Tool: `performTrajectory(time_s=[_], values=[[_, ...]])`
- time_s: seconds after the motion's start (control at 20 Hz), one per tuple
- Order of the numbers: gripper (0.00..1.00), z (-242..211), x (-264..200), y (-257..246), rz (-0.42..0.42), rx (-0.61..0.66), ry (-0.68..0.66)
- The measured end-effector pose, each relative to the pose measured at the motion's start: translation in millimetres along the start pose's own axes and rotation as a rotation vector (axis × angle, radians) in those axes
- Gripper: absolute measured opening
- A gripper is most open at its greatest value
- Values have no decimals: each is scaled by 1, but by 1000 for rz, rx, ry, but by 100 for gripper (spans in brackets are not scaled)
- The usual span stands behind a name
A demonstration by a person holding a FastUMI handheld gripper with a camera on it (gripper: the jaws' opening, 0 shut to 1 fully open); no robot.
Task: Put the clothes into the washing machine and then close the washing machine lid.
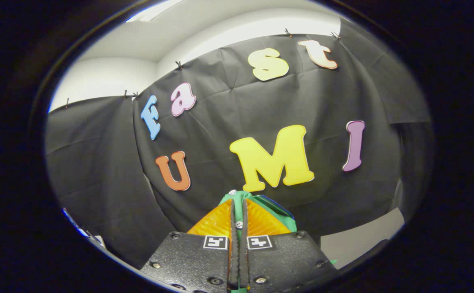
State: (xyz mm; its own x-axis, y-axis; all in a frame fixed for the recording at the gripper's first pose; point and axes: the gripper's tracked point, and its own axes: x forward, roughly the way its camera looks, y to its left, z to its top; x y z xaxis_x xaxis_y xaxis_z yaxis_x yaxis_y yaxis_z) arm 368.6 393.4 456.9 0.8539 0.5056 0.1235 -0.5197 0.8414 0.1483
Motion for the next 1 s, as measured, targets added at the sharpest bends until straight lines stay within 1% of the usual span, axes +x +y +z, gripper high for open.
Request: performTrajectory(time_s=[0.2,0.45,0.65,1.0], values=[[4,-19,27,15,30,21,28],[4,-48,58,19,37,24,59],[4,-85,84,14,33,24,105],[4,-174,114,-2,8,-11,228]])
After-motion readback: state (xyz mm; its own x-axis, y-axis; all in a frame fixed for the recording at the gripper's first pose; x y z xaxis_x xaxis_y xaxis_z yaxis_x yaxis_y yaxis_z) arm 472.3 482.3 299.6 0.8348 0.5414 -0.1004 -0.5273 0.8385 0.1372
